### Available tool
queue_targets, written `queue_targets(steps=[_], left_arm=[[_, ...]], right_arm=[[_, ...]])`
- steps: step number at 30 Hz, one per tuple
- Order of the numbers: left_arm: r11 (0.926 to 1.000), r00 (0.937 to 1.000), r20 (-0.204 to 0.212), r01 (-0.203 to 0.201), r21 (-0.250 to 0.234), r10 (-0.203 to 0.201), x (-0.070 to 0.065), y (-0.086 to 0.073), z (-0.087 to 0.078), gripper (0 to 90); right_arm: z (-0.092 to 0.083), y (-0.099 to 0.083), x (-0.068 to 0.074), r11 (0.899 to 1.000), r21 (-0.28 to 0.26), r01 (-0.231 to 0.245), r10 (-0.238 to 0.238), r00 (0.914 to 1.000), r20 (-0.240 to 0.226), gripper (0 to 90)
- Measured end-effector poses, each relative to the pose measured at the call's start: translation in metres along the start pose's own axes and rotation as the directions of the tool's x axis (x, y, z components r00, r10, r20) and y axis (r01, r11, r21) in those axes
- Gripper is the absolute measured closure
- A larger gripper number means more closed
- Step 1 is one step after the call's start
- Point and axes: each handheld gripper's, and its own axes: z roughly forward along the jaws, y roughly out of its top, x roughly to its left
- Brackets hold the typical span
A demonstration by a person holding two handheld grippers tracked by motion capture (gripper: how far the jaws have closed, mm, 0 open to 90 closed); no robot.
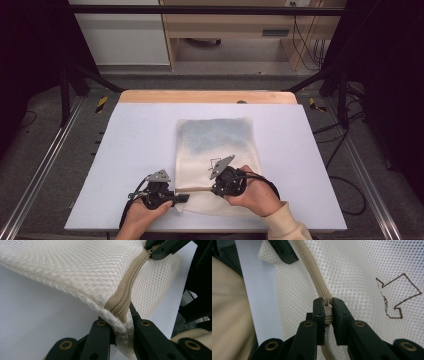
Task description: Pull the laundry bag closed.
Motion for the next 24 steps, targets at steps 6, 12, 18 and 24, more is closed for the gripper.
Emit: queue_targets(steps=[6, 12, 18, 24], left_arm=[[1.0000, 1.0000, 0.000, 0.002, -0.002, -0.002, 0.000, 0.000, -0.001, 84.9], [1.0000, 1.0000, 0.002, 0.002, -0.003, -0.002, 0.000, 0.000, -0.001, 84.9], [1.0000, 1.0000, -0.001, 0.003, -0.005, -0.003, 0.001, 0.001, -0.002, 84.9], [1.0000, 1.0000, -0.005, 0.000, -0.004, 0.000, 0.001, 0.001, -0.002, 84.9]], right_arm=[[-0.003, -0.003, -0.001, 1.000, -0.007, -0.007, 0.008, 1.0000, 0.003, 81.9], [-0.004, -0.007, 0.000, 1.000, -0.007, -0.016, 0.016, 0.9999, 0.003, 81.8], [-0.008, -0.011, -0.002, 1.000, -0.008, -0.024, 0.024, 0.9997, 0.010, 81.8], [-0.009, -0.015, -0.003, 0.999, -0.017, -0.034, 0.035, 0.9993, 0.015, 81.8]])
